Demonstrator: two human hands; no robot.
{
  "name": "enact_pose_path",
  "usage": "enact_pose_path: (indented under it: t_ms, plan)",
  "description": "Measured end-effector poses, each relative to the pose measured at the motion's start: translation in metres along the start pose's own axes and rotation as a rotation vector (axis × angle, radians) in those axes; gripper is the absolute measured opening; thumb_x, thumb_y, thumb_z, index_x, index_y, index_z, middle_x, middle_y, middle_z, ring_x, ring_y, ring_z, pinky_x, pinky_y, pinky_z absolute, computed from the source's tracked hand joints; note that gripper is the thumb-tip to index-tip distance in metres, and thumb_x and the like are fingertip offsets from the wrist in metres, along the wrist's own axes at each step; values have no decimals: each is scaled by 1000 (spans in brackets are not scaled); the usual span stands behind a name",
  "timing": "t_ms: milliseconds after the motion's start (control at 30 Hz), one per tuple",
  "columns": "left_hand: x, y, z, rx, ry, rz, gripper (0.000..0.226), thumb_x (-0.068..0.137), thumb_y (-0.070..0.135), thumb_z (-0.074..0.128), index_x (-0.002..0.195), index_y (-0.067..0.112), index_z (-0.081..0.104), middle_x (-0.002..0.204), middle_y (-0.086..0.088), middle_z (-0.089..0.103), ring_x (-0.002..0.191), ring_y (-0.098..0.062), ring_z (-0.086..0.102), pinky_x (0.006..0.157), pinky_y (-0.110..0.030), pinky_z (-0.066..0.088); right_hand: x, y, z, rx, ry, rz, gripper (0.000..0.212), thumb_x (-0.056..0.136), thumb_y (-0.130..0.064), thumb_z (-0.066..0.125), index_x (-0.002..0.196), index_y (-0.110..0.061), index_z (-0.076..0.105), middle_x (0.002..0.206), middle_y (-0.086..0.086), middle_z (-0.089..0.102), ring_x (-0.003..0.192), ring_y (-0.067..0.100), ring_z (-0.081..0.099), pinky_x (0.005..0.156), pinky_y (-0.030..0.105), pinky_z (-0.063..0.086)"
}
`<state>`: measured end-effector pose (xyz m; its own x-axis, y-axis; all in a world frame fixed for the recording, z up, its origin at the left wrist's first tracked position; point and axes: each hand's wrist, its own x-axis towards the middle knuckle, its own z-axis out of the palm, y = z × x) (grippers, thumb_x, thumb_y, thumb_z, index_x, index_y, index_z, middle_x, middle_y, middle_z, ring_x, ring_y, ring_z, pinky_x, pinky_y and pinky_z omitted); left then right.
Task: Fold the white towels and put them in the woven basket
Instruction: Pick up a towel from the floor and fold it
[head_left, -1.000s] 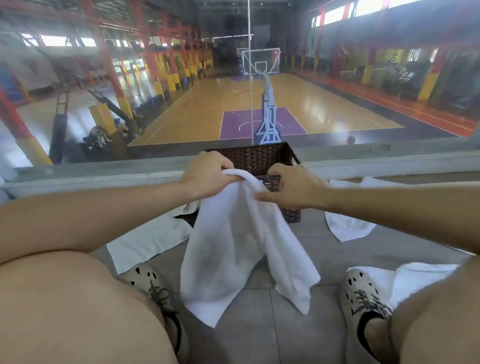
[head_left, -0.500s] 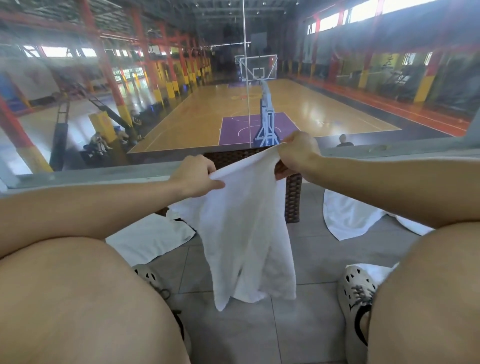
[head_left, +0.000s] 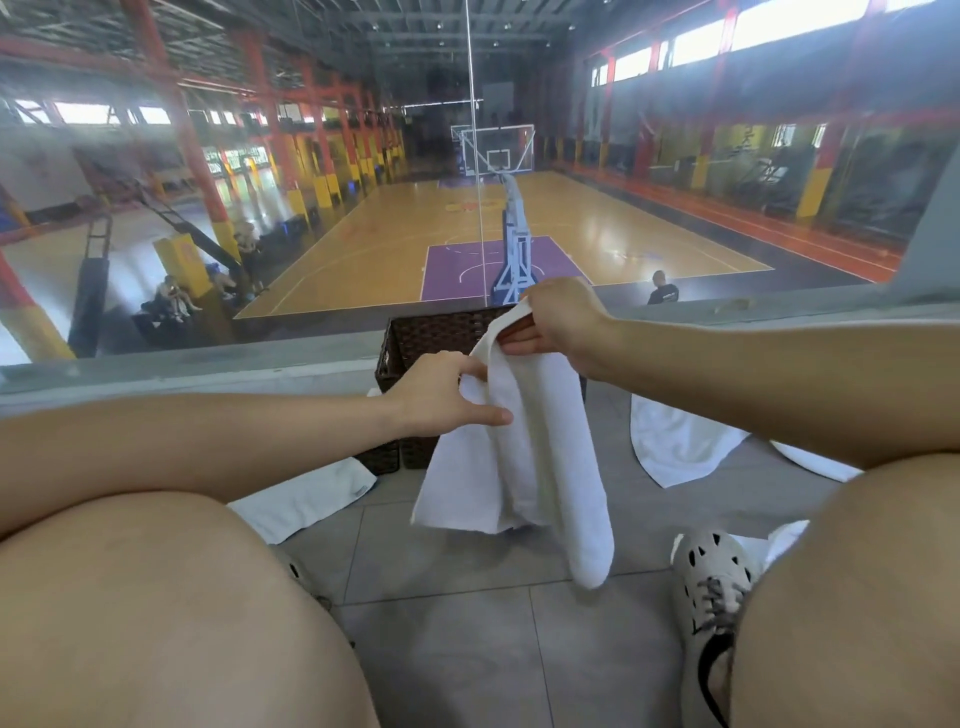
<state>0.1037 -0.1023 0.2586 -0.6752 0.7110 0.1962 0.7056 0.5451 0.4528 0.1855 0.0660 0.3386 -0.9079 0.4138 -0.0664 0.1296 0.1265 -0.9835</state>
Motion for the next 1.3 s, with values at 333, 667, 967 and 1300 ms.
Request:
enact_pose_path:
  t_ms: [333,667,967,1300]
  plan:
    - [9,-8,-3,-70,94,-187,23,87,34,89,72,28,72,49,23,52,57,-5,46,52,-17,31,-5,10,-27,-195,46,38,38,109,-10,35,123,-9,70,78,20,78,63,35,77,69,48,67]
    - [2,11,-27,-74,109,-118,14,80,17,87,71,20,77,49,21,59,47,1,50,54,-19,39,-7,32,-33,-1130,-247,-126,128,67,-89,69,164,-16,30,163,4,43,143,29,49,110,43,48]
    - [3,22,-35,-10,-35,93,15,76,20,94,72,28,82,83,7,78,75,-16,71,74,-36,58,13,49,-23,-1166,-206,-385,151,49,-86,83,168,-37,4,167,0,26,157,27,25,127,65,15]
    - [1,14,-39,90,61,119,18,80,26,89,77,33,73,76,8,70,67,-12,59,66,-32,47,0,36,-27,-1250,-148,-650,26,102,-33,57,81,-19,59,85,-1,64,84,25,63,74,42,52]
